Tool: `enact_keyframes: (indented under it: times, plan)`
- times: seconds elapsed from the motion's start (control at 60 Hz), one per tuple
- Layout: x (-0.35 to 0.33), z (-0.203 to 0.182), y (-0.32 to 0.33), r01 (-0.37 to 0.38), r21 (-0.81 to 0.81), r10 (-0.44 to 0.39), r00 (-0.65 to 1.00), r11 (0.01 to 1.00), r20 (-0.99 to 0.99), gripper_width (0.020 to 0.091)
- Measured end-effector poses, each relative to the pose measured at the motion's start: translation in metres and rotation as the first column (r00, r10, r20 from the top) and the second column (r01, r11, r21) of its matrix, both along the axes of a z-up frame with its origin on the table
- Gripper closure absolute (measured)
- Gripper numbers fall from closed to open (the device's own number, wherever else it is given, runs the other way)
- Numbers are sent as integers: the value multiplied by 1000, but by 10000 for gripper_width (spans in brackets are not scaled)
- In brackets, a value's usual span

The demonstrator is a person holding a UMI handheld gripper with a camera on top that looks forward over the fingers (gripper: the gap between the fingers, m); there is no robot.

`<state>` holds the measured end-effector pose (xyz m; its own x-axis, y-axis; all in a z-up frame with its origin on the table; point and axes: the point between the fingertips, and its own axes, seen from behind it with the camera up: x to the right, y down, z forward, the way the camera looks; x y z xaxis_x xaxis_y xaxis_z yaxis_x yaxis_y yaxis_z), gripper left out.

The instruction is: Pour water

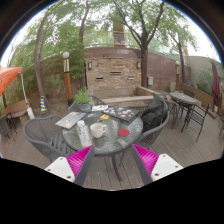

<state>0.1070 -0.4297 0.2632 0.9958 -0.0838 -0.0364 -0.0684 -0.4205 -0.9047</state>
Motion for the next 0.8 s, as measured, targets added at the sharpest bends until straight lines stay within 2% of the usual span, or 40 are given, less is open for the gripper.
enact_keyframes:
  times: [0.2,0.417,0.55,0.733,0.8]
  plan:
    - [-8,-3,-1,71,24,-72,997,997,30,277]
    - [-97,-23,32,51,17,-52,996,999,65,278]
    - [-144,-69,70,-3,26,3,1000,1000,27,283]
    - [-171,-129,155,-22,118,16,999,993,52,301]
    - [-168,-150,191,-4,140,-4,998,990,58,299]
